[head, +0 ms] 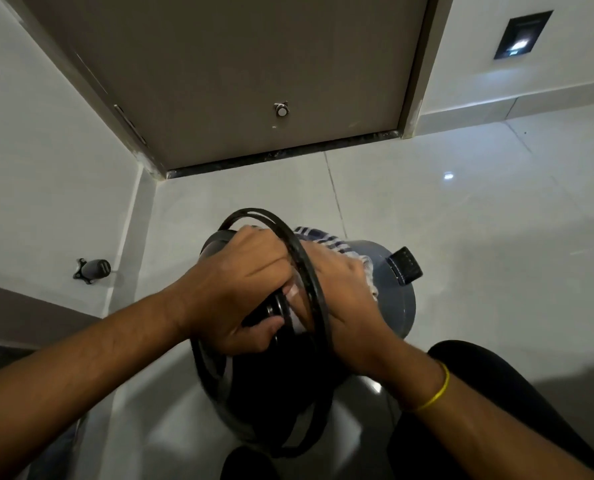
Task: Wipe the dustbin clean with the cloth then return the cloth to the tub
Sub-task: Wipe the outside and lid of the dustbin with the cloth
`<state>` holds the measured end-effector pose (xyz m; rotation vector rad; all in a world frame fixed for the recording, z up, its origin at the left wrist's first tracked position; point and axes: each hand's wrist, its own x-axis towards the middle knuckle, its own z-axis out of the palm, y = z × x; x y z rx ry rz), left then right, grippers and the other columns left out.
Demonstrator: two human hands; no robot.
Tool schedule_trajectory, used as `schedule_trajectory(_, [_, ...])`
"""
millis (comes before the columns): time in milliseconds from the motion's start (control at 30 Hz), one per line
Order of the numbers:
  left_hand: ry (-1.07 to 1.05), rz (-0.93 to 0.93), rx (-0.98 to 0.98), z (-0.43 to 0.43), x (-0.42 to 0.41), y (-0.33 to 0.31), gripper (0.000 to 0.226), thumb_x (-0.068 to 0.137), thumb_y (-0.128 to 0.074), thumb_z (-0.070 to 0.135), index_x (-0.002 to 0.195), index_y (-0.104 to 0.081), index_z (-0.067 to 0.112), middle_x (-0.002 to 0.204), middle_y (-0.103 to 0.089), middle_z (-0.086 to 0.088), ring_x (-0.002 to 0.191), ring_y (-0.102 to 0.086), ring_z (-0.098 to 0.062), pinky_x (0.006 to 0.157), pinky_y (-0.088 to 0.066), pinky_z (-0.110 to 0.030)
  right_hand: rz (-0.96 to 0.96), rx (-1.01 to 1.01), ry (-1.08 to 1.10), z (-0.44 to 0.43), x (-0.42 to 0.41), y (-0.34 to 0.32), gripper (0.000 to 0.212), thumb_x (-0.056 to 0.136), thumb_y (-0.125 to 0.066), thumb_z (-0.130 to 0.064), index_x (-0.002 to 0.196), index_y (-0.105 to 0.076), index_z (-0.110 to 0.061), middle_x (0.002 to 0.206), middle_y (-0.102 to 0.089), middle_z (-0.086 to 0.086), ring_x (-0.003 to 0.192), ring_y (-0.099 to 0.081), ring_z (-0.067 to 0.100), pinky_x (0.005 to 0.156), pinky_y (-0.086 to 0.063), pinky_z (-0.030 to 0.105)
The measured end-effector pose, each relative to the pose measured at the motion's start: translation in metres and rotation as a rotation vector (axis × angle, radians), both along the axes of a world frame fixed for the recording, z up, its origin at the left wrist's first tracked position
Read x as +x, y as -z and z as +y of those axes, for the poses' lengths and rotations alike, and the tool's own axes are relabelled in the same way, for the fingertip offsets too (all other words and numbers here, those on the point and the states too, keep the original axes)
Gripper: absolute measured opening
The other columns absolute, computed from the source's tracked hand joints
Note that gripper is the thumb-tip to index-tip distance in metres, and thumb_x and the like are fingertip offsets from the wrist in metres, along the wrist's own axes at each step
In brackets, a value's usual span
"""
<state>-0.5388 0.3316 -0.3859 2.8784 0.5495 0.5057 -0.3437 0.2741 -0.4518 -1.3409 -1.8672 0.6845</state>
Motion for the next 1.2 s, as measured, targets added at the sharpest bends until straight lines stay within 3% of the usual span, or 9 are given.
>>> schedule_trajectory(133, [0.025,-0.014,0.026,-0.009,-0.003,0.002,0.028,0.079,-0.057,0.040,0.087,-0.063,0.013,0.085,-0.061,-0.010,0.082,-0.054,-0.028,0.091,-0.035,-0.032,-0.058,-0.051,-0.053,0.001,0.011,0.005,0.049,0.105,-0.046,-0.057,0.153,-0.037,-0.052,0.149,-0.053,-0.025,0.138,-0.048,-0.002,0.117,-0.036,0.049])
schedule_trajectory(233, [0.067,0.062,0.080,-0.015,-0.001,0.001,0.037,0.079,-0.056,0.043,0.082,-0.068,0.009,0.084,-0.063,-0.011,0.079,-0.057,-0.030,0.083,-0.042,-0.044,-0.183,-0.150,0.052,0.022,0.041,0.019,0.044,0.107,-0.042,-0.054,0.145,-0.057,-0.041,0.142,-0.066,-0.016,0.136,-0.058,0.010,0.117,-0.043,0.050])
schedule_trajectory(367, [0.145,0.157,0.124,-0.019,0.005,0.001,0.038,0.079,-0.055,0.045,0.083,-0.067,0.008,0.085,-0.063,-0.011,0.078,-0.058,-0.032,0.080,-0.044,-0.046,-0.231,-0.324,0.172,0.036,0.067,0.032,0.047,0.115,-0.027,-0.054,0.141,-0.064,-0.040,0.144,-0.068,-0.016,0.140,-0.055,0.013,0.120,-0.030,0.051])
schedule_trajectory(500, [0.186,0.166,0.162,-0.020,0.006,-0.002,0.038,0.079,-0.055,0.045,0.080,-0.065,0.009,0.081,-0.062,-0.010,0.074,-0.058,-0.031,0.077,-0.045,-0.045,-0.200,-0.268,0.034,0.027,0.045,0.007,0.038,0.109,-0.048,-0.045,0.138,-0.066,-0.031,0.134,-0.074,-0.002,0.130,-0.066,0.022,0.114,-0.047,0.051])
schedule_trajectory(633, [0.261,0.120,0.186,-0.026,0.010,0.000,0.031,0.084,-0.057,0.043,0.083,-0.059,0.012,0.082,-0.057,-0.007,0.078,-0.050,-0.028,0.077,-0.040,-0.041,-0.063,-0.011,0.012,0.000,0.000,-0.014,0.006,0.096,-0.049,-0.051,0.099,-0.044,-0.055,0.087,-0.062,-0.027,0.084,-0.065,0.001,0.083,-0.060,0.047])
schedule_trajectory(767, [0.280,0.106,0.179,-0.033,0.008,0.005,0.036,0.092,-0.050,0.042,0.085,-0.065,0.010,0.084,-0.061,-0.009,0.079,-0.056,-0.030,0.074,-0.044,-0.043,0.085,-0.054,-0.072,-0.001,0.007,-0.003,0.021,0.102,-0.043,-0.055,0.117,-0.046,-0.068,0.108,-0.047,-0.064,0.103,-0.050,-0.034,0.088,-0.042,0.017])
schedule_trajectory(867, [0.284,0.097,0.187,-0.035,0.009,0.005,0.038,0.093,-0.049,0.042,0.084,-0.066,0.009,0.079,-0.057,-0.009,0.071,-0.053,-0.030,0.070,-0.043,-0.043,-0.262,0.059,0.051,0.026,0.028,0.021,0.015,0.108,-0.042,-0.060,0.119,-0.052,-0.056,0.089,-0.060,-0.042,0.089,-0.064,-0.009,0.076,-0.048,0.020])
schedule_trajectory(1033, [0.357,0.090,0.206,-0.038,0.012,0.008,0.035,0.089,-0.054,0.043,0.083,-0.064,0.010,0.077,-0.053,-0.007,0.070,-0.045,-0.027,0.068,-0.039,-0.040,-0.239,-0.655,0.269,0.057,0.088,0.051,0.052,0.105,-0.035,-0.067,0.130,-0.071,-0.039,0.142,-0.073,-0.002,0.136,-0.063,0.031,0.108,-0.041,0.046])
schedule_trajectory(1200, [0.355,0.081,0.220,-0.035,0.011,0.006,0.037,0.090,-0.051,0.044,0.081,-0.063,0.011,0.076,-0.052,-0.006,0.069,-0.045,-0.026,0.068,-0.039,-0.040,-0.216,-0.544,0.146,0.043,0.065,0.024,0.043,0.113,-0.036,-0.052,0.129,-0.072,-0.037,0.129,-0.075,-0.009,0.126,-0.064,0.021,0.118,-0.039,0.051])
